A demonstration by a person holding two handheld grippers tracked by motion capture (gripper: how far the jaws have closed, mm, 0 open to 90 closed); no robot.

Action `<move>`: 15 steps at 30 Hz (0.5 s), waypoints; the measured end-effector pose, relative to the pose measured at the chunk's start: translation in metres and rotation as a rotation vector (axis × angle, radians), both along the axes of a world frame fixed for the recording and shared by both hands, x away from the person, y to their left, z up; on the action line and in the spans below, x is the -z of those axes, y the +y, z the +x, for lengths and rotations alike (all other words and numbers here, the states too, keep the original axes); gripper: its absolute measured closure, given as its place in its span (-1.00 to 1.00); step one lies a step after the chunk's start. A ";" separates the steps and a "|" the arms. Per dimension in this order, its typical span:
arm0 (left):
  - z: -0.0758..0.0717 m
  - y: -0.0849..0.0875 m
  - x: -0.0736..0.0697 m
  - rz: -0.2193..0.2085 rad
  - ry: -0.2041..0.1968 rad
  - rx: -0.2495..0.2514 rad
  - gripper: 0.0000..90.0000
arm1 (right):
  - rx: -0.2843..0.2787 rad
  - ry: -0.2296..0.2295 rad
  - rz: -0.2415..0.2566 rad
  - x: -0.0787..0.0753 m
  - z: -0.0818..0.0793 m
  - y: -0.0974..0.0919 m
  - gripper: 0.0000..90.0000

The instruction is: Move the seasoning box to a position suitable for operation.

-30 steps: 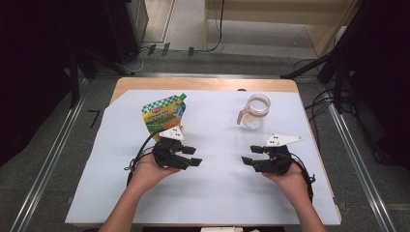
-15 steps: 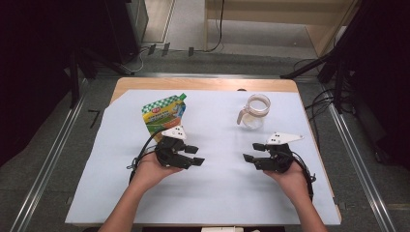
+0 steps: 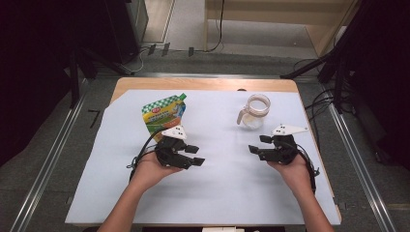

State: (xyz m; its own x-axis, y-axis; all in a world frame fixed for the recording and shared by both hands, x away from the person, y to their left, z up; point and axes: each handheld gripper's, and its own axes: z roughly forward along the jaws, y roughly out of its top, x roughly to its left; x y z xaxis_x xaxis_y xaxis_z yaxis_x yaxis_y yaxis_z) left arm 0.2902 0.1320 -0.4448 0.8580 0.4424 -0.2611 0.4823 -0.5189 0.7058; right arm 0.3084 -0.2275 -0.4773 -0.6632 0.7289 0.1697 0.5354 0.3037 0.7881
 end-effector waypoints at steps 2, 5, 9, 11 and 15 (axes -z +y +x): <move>0.000 0.000 0.000 0.000 -0.002 -0.001 0.03 | 0.016 -0.005 0.003 -0.001 0.005 -0.003 -0.23; -0.001 0.000 -0.001 0.004 -0.008 -0.001 0.03 | 0.056 -0.002 -0.013 -0.003 0.013 -0.007 -0.31; -0.001 -0.001 0.000 0.006 -0.007 0.001 0.02 | 0.095 0.005 -0.017 -0.004 0.025 -0.010 -0.41; -0.001 -0.002 0.000 0.020 -0.017 -0.006 0.02 | 0.119 0.020 -0.008 -0.004 0.032 -0.011 -0.43; -0.001 -0.002 0.000 0.014 -0.013 -0.006 0.01 | 0.152 0.004 -0.029 -0.005 0.046 -0.007 -0.53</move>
State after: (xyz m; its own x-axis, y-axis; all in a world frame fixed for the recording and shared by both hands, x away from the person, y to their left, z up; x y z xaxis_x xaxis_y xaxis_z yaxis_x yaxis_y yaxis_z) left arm 0.2894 0.1296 -0.4450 0.8587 0.4508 -0.2437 0.4761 -0.5258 0.7049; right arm 0.3544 -0.2348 -0.4728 -0.5442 0.8256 0.1493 0.5803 0.2418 0.7777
